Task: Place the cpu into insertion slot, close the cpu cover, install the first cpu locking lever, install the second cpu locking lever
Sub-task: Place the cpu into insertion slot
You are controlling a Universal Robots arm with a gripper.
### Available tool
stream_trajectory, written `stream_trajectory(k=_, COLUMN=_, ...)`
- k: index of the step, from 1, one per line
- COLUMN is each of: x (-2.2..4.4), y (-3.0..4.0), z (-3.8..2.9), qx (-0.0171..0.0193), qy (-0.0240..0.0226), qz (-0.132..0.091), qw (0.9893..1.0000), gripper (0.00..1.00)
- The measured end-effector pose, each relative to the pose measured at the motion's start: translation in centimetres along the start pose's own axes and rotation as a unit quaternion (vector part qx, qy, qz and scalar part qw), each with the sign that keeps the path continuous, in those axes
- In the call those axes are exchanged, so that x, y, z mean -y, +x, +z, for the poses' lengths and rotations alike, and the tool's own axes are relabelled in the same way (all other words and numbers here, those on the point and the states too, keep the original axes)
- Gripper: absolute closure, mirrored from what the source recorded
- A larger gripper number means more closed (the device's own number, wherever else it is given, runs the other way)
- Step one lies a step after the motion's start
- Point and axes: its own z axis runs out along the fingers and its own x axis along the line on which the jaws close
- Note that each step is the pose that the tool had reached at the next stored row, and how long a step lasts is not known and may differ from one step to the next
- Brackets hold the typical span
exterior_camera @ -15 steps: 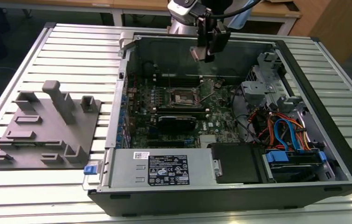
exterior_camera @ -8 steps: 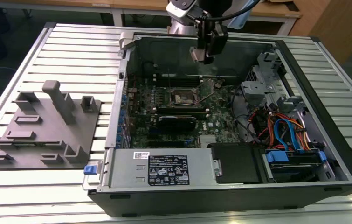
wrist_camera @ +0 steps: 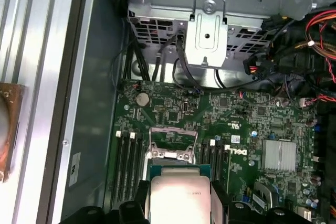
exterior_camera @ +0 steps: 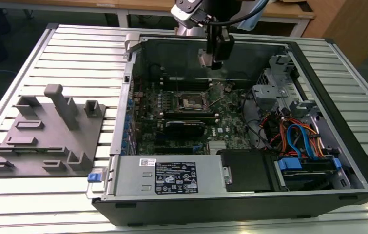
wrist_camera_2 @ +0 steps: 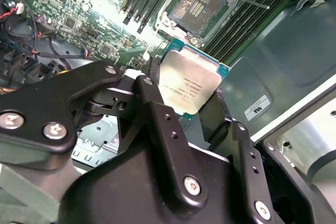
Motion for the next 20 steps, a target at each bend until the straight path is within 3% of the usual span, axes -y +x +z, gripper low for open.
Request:
stream_trajectory(k=5, x=0.04, y=0.00, z=0.44, qx=0.0011, qy=-0.0001, qz=0.010, qw=0.9999, gripper=0.46)
stream_trajectory(k=20, x=0.05, y=-0.01, z=0.47, qx=0.0013, qy=-0.0003, qz=0.013, qw=0.9999, gripper=0.46)
